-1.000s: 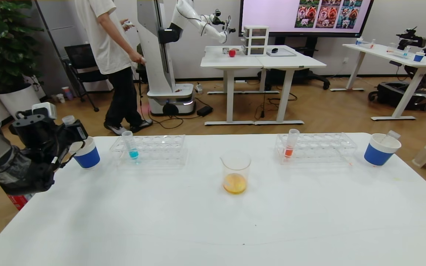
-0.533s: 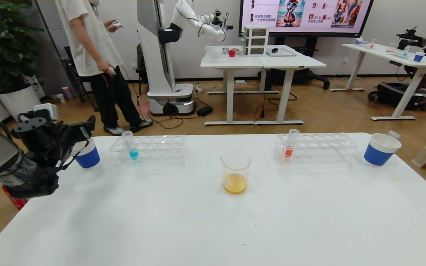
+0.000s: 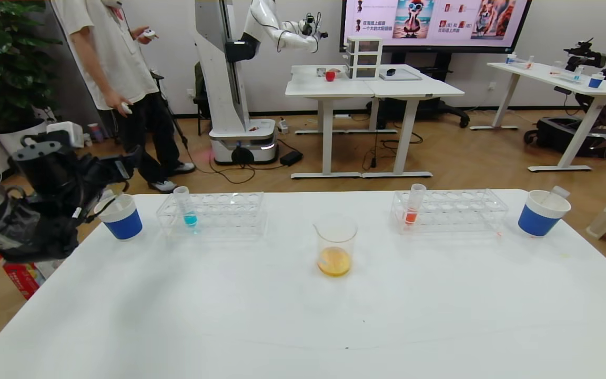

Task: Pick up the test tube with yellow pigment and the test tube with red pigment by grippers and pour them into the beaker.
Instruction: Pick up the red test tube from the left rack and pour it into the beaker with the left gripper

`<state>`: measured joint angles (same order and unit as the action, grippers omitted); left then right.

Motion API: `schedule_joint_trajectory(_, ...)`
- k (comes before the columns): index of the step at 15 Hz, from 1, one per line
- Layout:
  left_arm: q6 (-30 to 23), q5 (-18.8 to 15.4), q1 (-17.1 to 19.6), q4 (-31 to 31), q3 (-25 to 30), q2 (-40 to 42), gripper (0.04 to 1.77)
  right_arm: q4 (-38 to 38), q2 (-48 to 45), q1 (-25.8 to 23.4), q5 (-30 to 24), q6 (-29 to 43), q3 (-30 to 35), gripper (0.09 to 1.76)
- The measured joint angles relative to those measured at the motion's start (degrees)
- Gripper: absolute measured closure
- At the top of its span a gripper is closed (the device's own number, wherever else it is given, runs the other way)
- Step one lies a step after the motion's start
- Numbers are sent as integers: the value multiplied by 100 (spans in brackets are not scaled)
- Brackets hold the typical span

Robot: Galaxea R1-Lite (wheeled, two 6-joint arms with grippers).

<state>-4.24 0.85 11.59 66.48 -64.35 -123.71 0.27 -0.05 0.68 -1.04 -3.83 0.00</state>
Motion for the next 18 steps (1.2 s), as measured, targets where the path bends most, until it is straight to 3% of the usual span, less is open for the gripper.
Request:
schedule_joint_trajectory(3, 20, 357, -680, -1069, -444, 505, 6, 0, 0, 0, 0, 0, 0, 11)
schedule_joint_trajectory(5, 265, 689, -1058, -1408, -649, 720, 6, -2, 0, 0, 0, 0, 0, 11)
schedule_joint_trajectory(10, 508, 774, -1368, -1697, -541, 1542, 6, 0, 0, 0, 0, 0, 0, 11)
schedule_joint_trajectory(13, 553, 757, -1426, -1965, -9, 2539, 6, 0, 0, 0, 0, 0, 0, 11)
schedule_joint_trajectory(18, 606, 708, -1420, -2172, 1816, 4668, 6, 0, 0, 0, 0, 2, 0, 11)
